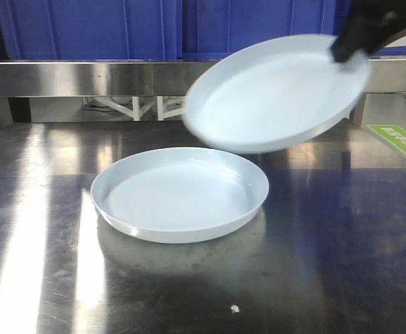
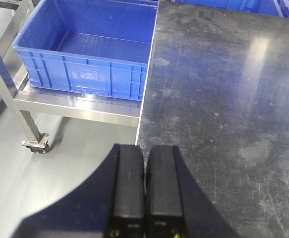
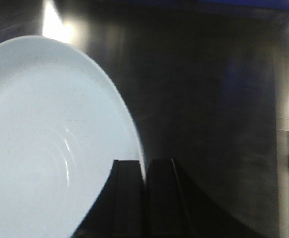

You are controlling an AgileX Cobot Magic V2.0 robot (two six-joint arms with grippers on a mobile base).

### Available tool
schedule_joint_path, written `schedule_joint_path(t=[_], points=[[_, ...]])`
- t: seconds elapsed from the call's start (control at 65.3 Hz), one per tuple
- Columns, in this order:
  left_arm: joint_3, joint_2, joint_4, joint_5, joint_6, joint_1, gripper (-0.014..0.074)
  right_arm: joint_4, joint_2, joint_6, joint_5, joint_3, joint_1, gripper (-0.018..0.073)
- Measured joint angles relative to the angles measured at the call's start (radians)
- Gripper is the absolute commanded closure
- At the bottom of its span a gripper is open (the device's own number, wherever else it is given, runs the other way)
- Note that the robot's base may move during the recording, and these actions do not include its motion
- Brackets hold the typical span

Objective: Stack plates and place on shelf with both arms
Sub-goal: 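Lift the plate with the right gripper and carry it over the other plate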

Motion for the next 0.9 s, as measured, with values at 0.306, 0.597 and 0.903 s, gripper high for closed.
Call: schedule_joint_path(t=[0.306, 0.597, 0.903], points=[[0.0, 0.0, 0.0, 0.0, 0.0, 0.0, 0.0513, 0.002, 0.151, 0.0, -0.031, -0.044, 0.169, 0.0536], [0.0, 0.0, 0.0, 0.0, 0.0, 0.0, 0.0513, 0.002, 0.195, 0.0, -0.046, -0.046, 0.175, 0.0487], [0.0, 0.0, 0.0, 0.0, 0.0, 0.0, 0.0513, 0.002, 0.22, 0.0, -0.046, -0.048, 0.175, 0.0078]])
